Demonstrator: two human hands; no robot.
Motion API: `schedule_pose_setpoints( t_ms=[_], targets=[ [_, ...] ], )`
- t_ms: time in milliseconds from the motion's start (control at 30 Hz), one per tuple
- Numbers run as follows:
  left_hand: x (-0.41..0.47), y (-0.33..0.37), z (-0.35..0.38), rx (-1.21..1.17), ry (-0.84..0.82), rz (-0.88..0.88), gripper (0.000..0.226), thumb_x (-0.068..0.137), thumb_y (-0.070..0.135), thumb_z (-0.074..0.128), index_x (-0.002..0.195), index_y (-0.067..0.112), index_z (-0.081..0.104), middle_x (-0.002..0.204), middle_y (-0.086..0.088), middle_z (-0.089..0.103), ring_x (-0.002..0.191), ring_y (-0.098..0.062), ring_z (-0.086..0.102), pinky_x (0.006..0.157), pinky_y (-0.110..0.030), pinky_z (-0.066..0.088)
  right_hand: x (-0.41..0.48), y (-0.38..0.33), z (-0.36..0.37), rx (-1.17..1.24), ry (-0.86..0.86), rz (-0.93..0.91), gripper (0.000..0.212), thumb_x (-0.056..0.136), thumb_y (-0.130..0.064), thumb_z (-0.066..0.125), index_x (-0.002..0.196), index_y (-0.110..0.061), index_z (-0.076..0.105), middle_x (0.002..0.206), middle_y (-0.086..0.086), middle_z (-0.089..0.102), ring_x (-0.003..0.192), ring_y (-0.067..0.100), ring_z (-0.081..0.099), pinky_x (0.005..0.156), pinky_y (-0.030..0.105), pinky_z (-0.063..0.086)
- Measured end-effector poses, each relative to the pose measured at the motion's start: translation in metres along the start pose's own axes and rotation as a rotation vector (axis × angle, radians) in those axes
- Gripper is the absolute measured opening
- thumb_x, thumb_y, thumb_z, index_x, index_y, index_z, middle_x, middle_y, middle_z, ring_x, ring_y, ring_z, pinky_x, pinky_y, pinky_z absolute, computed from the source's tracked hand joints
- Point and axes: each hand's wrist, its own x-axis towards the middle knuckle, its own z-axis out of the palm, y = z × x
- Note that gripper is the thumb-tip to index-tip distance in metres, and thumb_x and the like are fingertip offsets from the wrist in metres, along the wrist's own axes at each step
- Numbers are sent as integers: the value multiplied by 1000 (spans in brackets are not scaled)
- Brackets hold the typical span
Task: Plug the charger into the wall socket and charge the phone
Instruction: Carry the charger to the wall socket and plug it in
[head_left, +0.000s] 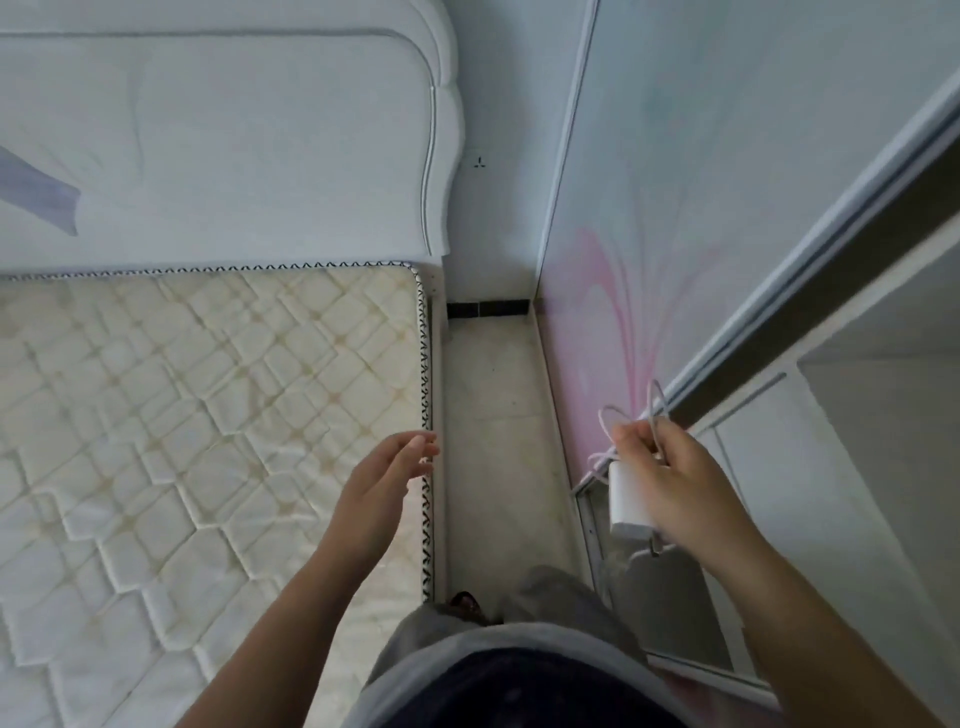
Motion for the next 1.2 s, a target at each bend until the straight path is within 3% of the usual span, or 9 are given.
schedule_pose_setpoints(
  t_ms=[133,333,467,600,767,833,933,1100,1200],
  targets=[
    [55,14,-17,-33,19,-11,26,96,24,40,100,23,65,101,4,70,90,-1,65,68,-7,48,60,-28,21,1,-23,13,32,84,-59,49,87,-28,54,90,0,65,75,18,64,54,25,48],
    [162,24,-30,-32,88,-83,26,95,30,40,102,26,65,104,4,69,96,-7,64,74,-16,44,184,-69,39,3,-77,-11,30,85,-57,51,82,-27,54,83,0,68,66,16,66,41,18,45],
    [258,45,-26,-41,126,-99,26,95,31,40,101,28,65,104,5,70,95,-5,64,73,-15,44,294,-106,47,13,-73,-60,27,85,-52,54,80,-26,55,78,-4,63,57,2,61,36,6,37],
    [354,81,-23,-3,122,-111,26,95,31,41,104,26,65,104,7,69,95,-4,64,71,-15,43,401,-153,43,44,-50,-95,25,86,-44,56,71,-25,53,74,-3,63,52,1,59,35,7,37],
    [466,120,-26,36,96,-109,25,94,31,43,105,24,64,105,7,69,94,-3,64,68,-10,42,513,-196,40,64,-21,-135,23,88,-39,56,77,-19,56,71,-6,59,49,-13,54,34,4,33],
    [499,128,-25,52,79,-123,24,94,32,44,104,25,64,104,8,69,94,-2,64,71,-13,42,545,-203,44,64,-26,-113,21,88,-39,56,79,-19,56,73,-5,58,48,-13,54,34,4,34],
    [544,129,-23,66,19,-143,20,93,31,46,98,30,65,101,8,70,87,4,63,66,-2,42,586,-204,57,106,-32,-37,22,88,-40,56,82,-19,56,74,-4,58,46,-7,57,31,9,36],
    [625,117,-10,115,-111,-179,19,92,35,46,96,35,65,100,13,69,97,-1,62,75,-18,41,649,-197,91,144,22,112,26,86,-48,55,76,-23,54,85,7,63,71,23,63,60,30,51],
    [669,111,8,127,-200,-174,20,90,37,48,98,31,66,101,11,70,99,-4,63,81,-23,43,680,-191,111,214,79,151,33,86,-48,56,81,-16,55,81,8,60,79,29,62,73,40,52]
  ],
)
